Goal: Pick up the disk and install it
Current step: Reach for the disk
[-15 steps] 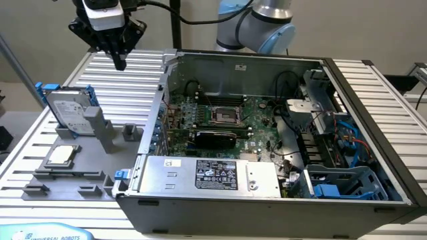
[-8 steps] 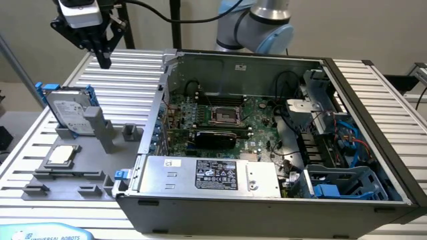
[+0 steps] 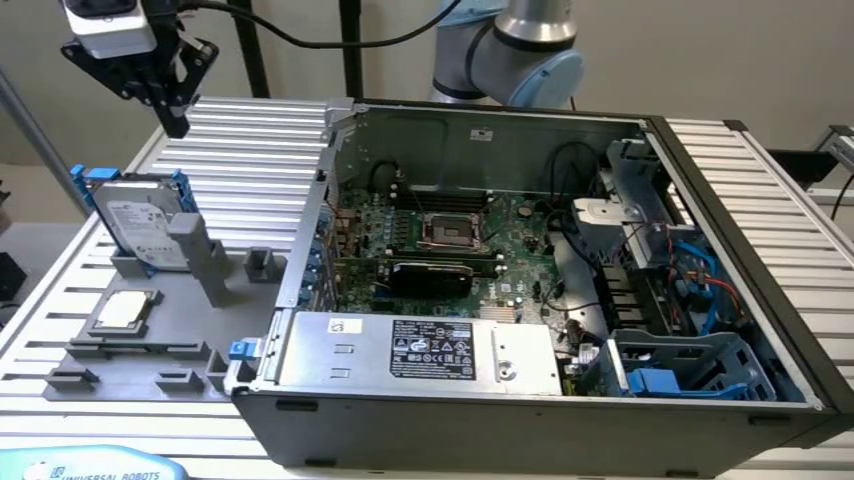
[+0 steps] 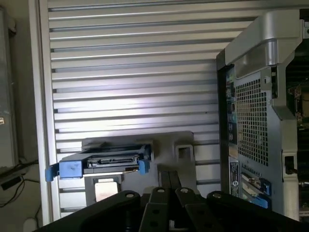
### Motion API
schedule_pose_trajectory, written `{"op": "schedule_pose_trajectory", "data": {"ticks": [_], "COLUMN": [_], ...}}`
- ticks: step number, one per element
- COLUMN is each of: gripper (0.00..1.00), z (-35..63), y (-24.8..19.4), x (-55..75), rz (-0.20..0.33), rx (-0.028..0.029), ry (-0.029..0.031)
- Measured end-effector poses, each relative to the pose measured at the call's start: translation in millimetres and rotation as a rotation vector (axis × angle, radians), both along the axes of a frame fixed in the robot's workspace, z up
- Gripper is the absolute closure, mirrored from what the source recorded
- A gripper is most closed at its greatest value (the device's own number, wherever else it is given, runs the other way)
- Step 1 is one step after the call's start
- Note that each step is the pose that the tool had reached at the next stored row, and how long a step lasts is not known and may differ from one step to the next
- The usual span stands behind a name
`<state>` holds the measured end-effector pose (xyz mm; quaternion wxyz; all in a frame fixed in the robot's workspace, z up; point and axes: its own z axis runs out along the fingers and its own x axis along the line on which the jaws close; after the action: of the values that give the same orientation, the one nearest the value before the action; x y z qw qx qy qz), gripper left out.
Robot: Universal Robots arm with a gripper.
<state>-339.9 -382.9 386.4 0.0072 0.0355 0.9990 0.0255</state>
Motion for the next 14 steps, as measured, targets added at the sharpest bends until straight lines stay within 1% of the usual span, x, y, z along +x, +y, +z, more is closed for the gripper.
{"op": "schedule_pose_trajectory", "data": {"ticks": [8, 14], "gripper": [0.89, 0.89], "z": [-4.9, -7.6], "y": [2.0, 3.3], "x": [-36.3, -63.3], "rz": [0.0, 0.0], "rx": [0.0, -0.0001], "ry": [0.0005, 0.0023]}}
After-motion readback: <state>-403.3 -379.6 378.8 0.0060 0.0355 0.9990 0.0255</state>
